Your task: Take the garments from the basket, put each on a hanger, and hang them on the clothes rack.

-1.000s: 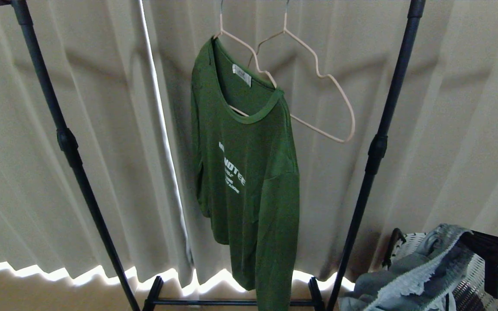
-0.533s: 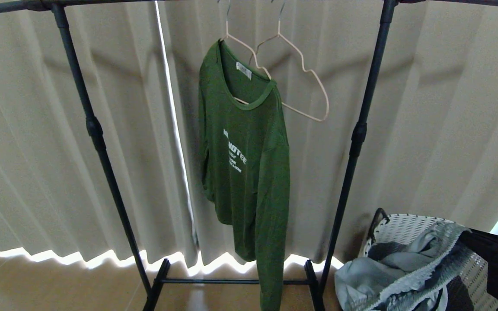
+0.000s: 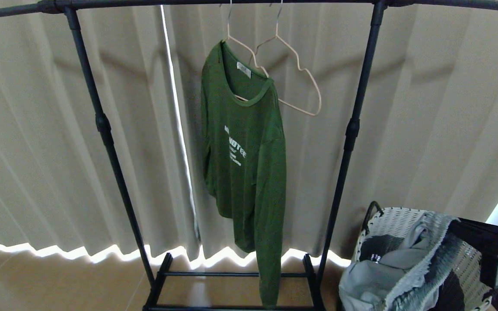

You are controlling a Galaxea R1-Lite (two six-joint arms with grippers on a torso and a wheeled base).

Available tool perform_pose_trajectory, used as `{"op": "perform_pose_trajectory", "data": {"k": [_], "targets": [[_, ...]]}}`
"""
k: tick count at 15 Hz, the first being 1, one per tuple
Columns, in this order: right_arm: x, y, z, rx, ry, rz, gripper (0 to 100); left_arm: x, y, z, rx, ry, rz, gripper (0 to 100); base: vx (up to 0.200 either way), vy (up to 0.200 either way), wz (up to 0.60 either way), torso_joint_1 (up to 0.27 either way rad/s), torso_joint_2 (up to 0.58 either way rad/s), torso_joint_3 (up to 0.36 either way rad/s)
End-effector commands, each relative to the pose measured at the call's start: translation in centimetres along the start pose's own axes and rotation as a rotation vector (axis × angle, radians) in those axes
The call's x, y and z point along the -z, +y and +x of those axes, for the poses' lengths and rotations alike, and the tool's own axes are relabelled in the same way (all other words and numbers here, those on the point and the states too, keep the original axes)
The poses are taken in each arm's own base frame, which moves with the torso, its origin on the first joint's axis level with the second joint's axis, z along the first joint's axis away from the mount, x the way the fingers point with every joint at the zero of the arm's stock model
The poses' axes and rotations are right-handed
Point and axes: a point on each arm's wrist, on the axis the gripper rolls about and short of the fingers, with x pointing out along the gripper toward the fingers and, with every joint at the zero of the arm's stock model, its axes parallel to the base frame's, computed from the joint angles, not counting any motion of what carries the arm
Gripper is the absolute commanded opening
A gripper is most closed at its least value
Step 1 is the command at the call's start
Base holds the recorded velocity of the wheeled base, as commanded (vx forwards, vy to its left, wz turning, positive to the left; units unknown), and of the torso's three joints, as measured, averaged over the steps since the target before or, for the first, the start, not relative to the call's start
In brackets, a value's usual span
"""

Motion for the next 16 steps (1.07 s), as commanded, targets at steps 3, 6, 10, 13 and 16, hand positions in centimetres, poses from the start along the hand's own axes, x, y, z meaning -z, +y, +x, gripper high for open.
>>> {"op": "perform_pose_trajectory", "data": {"k": [3,6,10,13,16], "targets": [[-0.6,0.8,0.7,-0.06,0.005,-0.021,0,0.2,0.0,0.0,0.002,0.008,0.068,100,0.0,0.0,0.0,0.0,0.0,0.0],[-1.4,1.7,1.3,-0.118,-0.005,-0.044,0,0.1,-0.1,0.0,0.058,0.001,0.093,100,0.0,0.0,0.0,0.0,0.0,0.0],[-4.6,3.4,3.0,-0.2,-0.056,-0.068,0,-3.0,-0.6,-1.0,0.261,-0.17,0.133,100,0.0,0.0,0.0,0.0,0.0,0.0],[-7.2,5.3,4.1,-0.275,-0.103,-0.08,0,-6.7,-0.9,-0.6,0.432,-0.141,0.082,100,0.0,0.0,0.0,0.0,0.0,0.0],[-8.9,6.6,5.0,-0.322,-0.124,-0.043,0,-11.5,-0.7,2.5,0.454,-0.025,0.024,100,0.0,0.0,0.0,0.0,0.0,0.0]]}}
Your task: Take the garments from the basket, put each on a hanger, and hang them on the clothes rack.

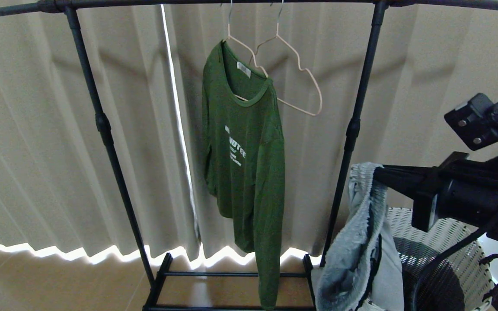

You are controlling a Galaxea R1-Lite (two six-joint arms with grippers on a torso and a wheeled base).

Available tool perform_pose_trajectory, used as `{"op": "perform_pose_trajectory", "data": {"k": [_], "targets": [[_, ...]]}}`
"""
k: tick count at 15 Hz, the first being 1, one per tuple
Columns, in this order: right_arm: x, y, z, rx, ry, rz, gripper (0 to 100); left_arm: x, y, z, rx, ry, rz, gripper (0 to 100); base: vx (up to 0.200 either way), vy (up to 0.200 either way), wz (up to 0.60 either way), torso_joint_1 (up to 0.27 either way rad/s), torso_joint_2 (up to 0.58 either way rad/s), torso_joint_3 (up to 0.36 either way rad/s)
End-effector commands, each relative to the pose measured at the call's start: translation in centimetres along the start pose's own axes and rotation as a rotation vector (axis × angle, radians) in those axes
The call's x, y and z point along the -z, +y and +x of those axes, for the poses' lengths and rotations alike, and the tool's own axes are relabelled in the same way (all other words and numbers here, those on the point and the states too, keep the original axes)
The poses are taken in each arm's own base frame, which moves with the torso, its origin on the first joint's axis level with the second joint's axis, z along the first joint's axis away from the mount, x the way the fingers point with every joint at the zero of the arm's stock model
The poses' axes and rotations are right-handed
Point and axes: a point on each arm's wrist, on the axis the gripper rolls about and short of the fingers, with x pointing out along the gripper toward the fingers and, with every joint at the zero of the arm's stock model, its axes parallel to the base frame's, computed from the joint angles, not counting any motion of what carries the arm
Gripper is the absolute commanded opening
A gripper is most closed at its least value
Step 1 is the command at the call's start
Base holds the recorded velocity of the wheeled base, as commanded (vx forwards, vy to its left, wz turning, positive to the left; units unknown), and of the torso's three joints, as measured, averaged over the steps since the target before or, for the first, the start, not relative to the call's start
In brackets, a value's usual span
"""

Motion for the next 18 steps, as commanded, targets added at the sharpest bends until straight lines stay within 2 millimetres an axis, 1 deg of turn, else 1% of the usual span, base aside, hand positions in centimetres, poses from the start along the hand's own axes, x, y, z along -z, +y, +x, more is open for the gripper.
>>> {"op": "perform_pose_trajectory", "data": {"k": [1,2,3,4,5,6,7,8,9,10,11,12,13,14,16,18], "targets": [[-0.6,0.5,1.7,-0.021,0.008,0.003,0,-4.5,2.5,4.4,0.026,0.133,-0.09,100,0.0,0.0,0.0,0.0,0.0,0.0],[-0.9,0.5,2.2,-0.021,0.007,0.004,0,-5.6,3.4,6.0,0.027,0.164,-0.107,100,0.0,0.0,0.0,0.0,0.0,0.0],[-1.1,0.5,2.4,-0.02,-0.002,0.004,0,-6.2,3.8,6.8,0.027,0.171,-0.11,100,0.0,0.0,0.0,0.0,0.0,0.0],[-1.7,0.4,3.1,-0.018,-0.041,0.004,0,-8.0,5.2,9.2,0.028,0.175,-0.108,100,0.0,0.0,0.0,0.0,0.0,0.0],[-2.2,0.4,3.3,-0.017,-0.073,0.004,0,-8.8,6.0,10.6,0.028,0.176,-0.107,100,0.0,0.0,0.0,0.0,0.0,0.0],[-2.8,0.4,3.7,-0.017,-0.11,0.012,0,-9.5,7.0,12.7,0.036,0.18,-0.109,100,0.0,0.0,0.0,0.0,0.0,0.0],[-3.2,0.4,3.9,-0.016,-0.129,0.023,0,-9.3,7.2,14.2,0.077,0.196,-0.119,100,0.0,0.0,0.0,0.0,0.0,0.0],[-3.4,0.4,4.0,-0.016,-0.138,0.028,0,-9.1,7.0,14.9,0.112,0.204,-0.123,100,0.0,0.0,0.0,0.0,0.0,0.0],[-4.0,0.4,4.5,-0.019,-0.154,0.046,0,-8.2,6.1,16.9,0.216,0.238,-0.137,100,0.0,0.0,0.0,0.0,0.0,0.0],[-4.3,0.4,4.7,-0.019,-0.161,0.059,0,-7.9,5.7,17.6,0.254,0.248,-0.139,100,0.0,0.0,0.0,0.0,0.0,0.0],[-5.3,1.4,4.7,-0.059,-0.194,0.079,0,-7.4,4.4,19.5,0.341,0.246,-0.146,100,0.0,0.0,0.0,0.0,0.0,0.0],[-5.9,1.9,4.6,-0.078,-0.211,0.085,0,-7.2,3.4,20.9,0.374,0.237,-0.167,100,0.0,0.0,0.0,0.0,0.0,0.0],[-6.0,2.0,4.7,-0.083,-0.215,0.084,0,-6.8,2.5,21.9,0.394,0.239,-0.178,100,0.0,0.0,0.0,0.0,0.0,0.0],[-6.0,2.3,4.9,-0.09,-0.212,0.083,0,-5.7,0.8,23.1,0.408,0.277,-0.185,100,0.0,0.0,0.0,0.0,0.0,0.0],[-6.0,2.9,4.9,-0.113,-0.211,0.082,0,-2.9,-1.9,24.3,0.463,0.383,-0.179,100,0.0,0.0,0.0,0.0,0.0,0.0],[-6.2,3.4,4.7,-0.134,-0.23,0.087,0,-1.2,-3.6,25.1,0.506,0.366,-0.223,100,0.0,0.0,0.0,0.0,0.0,0.0]]}}
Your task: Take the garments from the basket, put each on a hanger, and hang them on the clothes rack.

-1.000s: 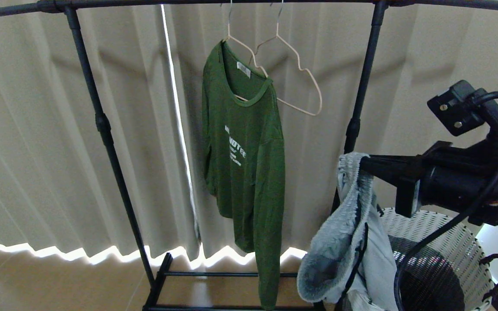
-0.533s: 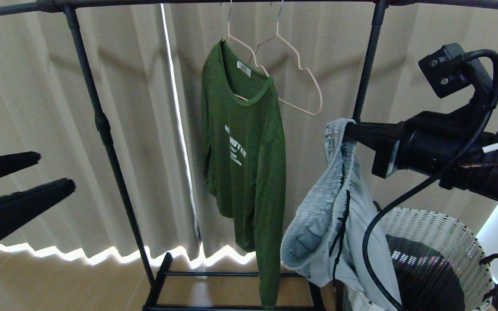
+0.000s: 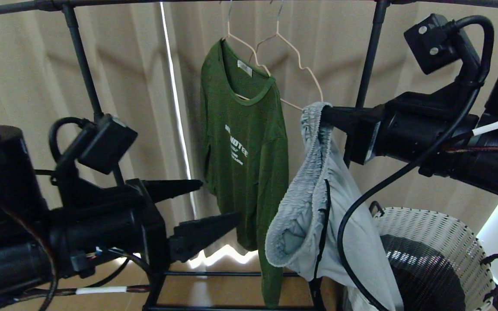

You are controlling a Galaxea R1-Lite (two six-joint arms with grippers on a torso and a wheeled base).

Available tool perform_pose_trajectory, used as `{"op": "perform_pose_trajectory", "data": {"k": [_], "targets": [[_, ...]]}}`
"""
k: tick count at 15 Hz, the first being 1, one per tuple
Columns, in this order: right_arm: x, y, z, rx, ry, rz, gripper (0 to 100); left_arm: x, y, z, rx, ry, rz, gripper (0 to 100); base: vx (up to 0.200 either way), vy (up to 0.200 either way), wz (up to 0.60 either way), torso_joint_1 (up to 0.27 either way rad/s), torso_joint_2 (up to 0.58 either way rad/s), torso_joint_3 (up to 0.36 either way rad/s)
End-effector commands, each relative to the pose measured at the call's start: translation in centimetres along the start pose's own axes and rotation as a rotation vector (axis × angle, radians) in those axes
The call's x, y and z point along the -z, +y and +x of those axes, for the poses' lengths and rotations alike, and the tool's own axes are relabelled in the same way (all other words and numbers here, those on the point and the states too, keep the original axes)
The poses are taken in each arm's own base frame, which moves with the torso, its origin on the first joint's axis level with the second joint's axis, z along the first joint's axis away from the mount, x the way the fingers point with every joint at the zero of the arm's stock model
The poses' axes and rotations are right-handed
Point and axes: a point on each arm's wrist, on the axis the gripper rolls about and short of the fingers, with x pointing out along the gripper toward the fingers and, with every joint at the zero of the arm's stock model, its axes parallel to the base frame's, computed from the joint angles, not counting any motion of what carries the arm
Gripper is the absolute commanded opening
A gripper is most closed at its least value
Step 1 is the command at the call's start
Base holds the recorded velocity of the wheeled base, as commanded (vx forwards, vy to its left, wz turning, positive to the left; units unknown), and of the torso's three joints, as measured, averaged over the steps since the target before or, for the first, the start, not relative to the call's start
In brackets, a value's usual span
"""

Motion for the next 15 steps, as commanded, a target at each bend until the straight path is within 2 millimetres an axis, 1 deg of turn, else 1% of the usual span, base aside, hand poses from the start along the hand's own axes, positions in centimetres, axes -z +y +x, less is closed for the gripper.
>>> {"op": "perform_pose_trajectory", "data": {"k": [1,3,5,7,8,10,13,14,15], "targets": [[-0.2,0.4,0.0,-0.014,-0.016,0.004,0,3.2,-0.5,2.9,0.042,0.107,-0.044,100,0.0,0.0,0.0,0.0,0.0,0.0],[-0.6,1.3,-0.4,-0.049,-0.048,0.018,0,4.6,-0.7,3.8,0.033,0.145,-0.052,100,0.0,0.0,0.0,0.0,0.0,0.0],[-0.8,1.8,-0.8,-0.07,-0.056,0.019,0,5.0,-0.5,4.1,0.017,0.16,-0.055,100,0.0,0.0,0.0,0.0,0.0,0.0],[-0.9,2.1,-1.0,-0.082,-0.06,0.019,0,5.4,-0.2,5.1,-0.026,0.178,-0.067,100,0.0,0.0,0.0,0.0,0.0,0.0],[-1.0,2.4,-1.2,-0.093,-0.066,0.019,0,6.1,0.0,6.0,-0.059,0.206,-0.086,100,0.0,0.0,0.0,0.0,0.0,0.0],[-1.0,2.4,-1.4,-0.094,-0.067,0.019,0,6.9,0.5,7.1,-0.084,0.241,-0.091,100,0.0,0.0,0.0,0.0,0.0,0.0],[-0.7,2.5,-1.7,-0.098,-0.056,0.019,0,8.7,1.3,10.0,-0.183,0.254,-0.093,100,0.0,0.0,0.0,0.0,0.0,0.0],[-0.6,2.5,-1.7,-0.097,-0.053,0.018,0,9.4,1.3,10.3,-0.198,0.258,-0.089,100,0.0,0.0,0.0,0.0,0.0,0.0],[-0.6,2.5,-1.8,-0.098,-0.056,0.02,0,9.8,1.3,10.2,-0.204,0.27,-0.09,100,0.0,0.0,0.0,0.0,0.0,0.0]]}}
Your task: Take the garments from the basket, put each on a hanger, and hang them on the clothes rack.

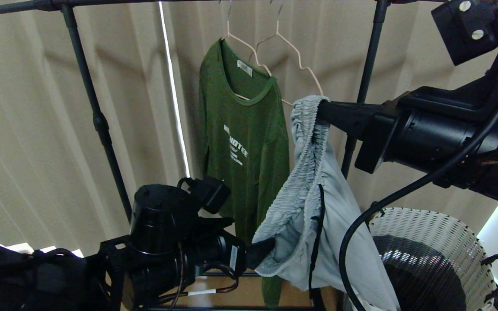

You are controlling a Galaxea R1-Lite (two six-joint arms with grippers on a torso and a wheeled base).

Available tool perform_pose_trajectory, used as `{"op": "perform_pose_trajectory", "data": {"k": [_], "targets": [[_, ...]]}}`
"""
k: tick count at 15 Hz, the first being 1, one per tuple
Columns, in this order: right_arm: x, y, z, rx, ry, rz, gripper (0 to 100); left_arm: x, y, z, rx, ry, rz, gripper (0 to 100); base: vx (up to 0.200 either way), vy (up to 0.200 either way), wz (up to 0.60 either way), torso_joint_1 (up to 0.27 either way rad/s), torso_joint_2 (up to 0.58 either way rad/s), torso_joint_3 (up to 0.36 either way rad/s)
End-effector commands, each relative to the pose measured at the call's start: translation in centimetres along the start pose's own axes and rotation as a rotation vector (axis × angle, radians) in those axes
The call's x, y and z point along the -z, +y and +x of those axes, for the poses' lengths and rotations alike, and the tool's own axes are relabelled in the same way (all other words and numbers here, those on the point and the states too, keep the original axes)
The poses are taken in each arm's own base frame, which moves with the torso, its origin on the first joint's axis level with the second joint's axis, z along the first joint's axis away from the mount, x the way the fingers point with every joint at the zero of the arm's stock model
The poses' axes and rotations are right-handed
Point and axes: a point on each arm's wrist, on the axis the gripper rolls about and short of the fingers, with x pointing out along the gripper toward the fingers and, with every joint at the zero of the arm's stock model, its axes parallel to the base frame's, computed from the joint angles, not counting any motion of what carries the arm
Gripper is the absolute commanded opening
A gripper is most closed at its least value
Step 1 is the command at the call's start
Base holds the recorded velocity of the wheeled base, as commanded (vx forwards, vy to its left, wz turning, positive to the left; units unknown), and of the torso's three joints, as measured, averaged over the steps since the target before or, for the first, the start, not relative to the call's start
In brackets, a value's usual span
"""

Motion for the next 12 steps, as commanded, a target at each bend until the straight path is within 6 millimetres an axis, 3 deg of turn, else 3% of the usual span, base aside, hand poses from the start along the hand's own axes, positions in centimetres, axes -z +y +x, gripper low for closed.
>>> {"op": "perform_pose_trajectory", "data": {"k": [1,5,6,9,12], "targets": [[-0.2,0.0,-0.3,-0.002,-0.007,-0.001,0,2.2,0.3,1.1,-0.021,0.083,-0.003,100,0.0,0.0,0.0,0.0,0.0,0.0],[-0.3,0.1,-0.4,-0.002,-0.013,-0.001,0,2.8,1.3,0.7,-0.051,0.106,-0.009,100,0.0,0.0,0.0,0.0,0.0,0.0],[-0.3,0.0,-0.4,0.0,-0.011,-0.001,0,2.9,1.3,0.6,-0.049,0.106,-0.01,0,0.0,0.0,0.0,0.0,0.0,0.0],[-0.2,-0.1,-0.4,0.003,-0.009,-0.001,0,2.2,1.2,-1.0,-0.047,0.07,0.011,0,0.0,0.0,0.0,0.0,0.0,0.0],[0.0,-0.5,-0.2,0.019,0.0,-0.001,0,0.4,2.5,-4.9,-0.099,-0.039,0.067,0,0.0,0.0,0.0,0.0,0.0,0.0]]}}
